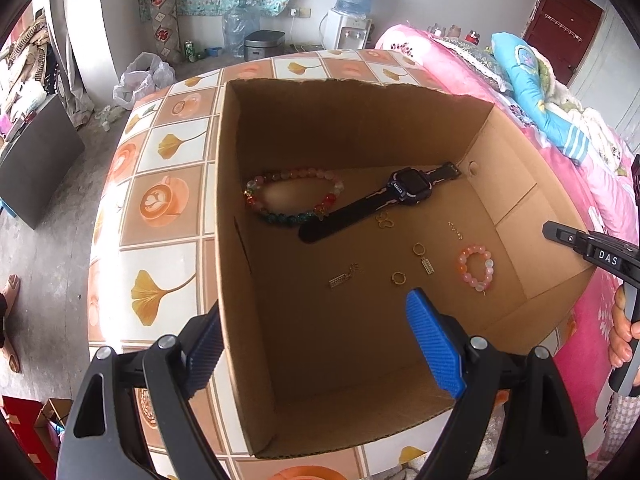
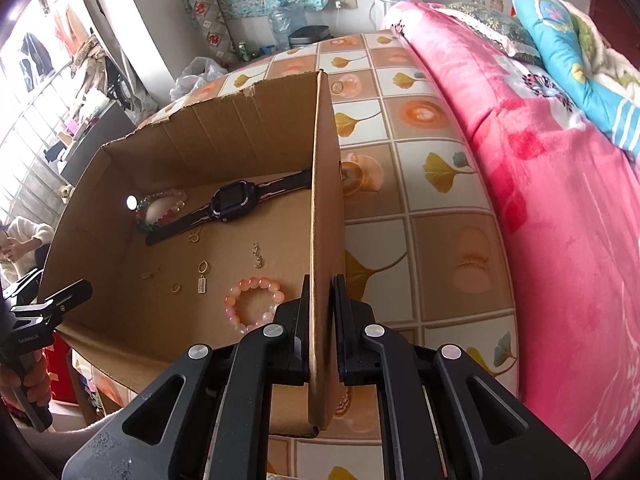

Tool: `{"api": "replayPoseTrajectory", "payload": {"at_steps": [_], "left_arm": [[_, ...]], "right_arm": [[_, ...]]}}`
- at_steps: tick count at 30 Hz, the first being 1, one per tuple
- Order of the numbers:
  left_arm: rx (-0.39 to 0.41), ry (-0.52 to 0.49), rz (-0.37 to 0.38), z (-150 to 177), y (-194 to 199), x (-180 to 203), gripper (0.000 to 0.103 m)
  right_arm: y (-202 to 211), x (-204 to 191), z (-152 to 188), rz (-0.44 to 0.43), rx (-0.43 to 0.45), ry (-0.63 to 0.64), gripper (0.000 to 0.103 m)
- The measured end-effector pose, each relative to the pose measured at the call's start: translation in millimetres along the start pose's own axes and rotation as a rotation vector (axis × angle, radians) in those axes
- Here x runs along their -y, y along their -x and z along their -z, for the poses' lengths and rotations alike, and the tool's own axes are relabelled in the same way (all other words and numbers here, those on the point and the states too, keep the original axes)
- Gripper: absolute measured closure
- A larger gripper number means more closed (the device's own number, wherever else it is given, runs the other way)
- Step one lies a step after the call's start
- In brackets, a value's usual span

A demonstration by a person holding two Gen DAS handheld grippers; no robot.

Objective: Organize jewelry

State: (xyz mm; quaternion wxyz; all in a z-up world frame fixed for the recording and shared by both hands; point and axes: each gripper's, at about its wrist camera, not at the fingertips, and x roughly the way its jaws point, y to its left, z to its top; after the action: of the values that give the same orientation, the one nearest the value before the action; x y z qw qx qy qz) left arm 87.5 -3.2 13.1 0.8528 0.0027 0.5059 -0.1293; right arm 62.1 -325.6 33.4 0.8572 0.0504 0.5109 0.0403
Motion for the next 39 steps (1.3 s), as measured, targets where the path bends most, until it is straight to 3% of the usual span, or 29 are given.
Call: {"api": "replayPoseTrajectory", "payload": {"at_steps": [7,10,15,20,24,28,33,39], "left_arm": [[0.060,0.000,0.013,5.7,2.7,-7.4,0.019],[0.141,0.016,-0.038,12.7,18.1,-11.7,0.019],[0.319,0.083,-0.046,34.2,68.1,-33.7,0.014],[0.403,0.115,-0.028,57.1,104.5,-34.8,0.005],[0.396,0.090,-0.059,68.2,111.1,-14.6,0.005],[0.393,0.034,-0.111,77.8,104.0,5.9,0.005],[0.339,0.037,-0.179,79.9,87.2,18.2,0.005],[0.241,0.027,-0.208,79.1,65.1,30.9,0.005]], "right_arm": [[4.8,0.9,8.0,-0.012,0.035,-0.032,0.091],[24.8,-1.7,16.2,-0.010,0.120,-0.031,0.069],[83.2,-11.2,44.1,0.003,0.313,-0.012,0.048],[101.1,-45.6,72.2,-0.071,0.355,0.044,0.033],[96.8,-71.5,84.8,-0.092,0.324,0.050,0.019],[86.2,-89.0,92.6,-0.016,0.287,0.055,0.009],[80.0,-95.7,97.3,0.113,0.290,0.034,0.008],[68.8,-101.9,100.8,0.111,0.235,0.028,0.008]]}}
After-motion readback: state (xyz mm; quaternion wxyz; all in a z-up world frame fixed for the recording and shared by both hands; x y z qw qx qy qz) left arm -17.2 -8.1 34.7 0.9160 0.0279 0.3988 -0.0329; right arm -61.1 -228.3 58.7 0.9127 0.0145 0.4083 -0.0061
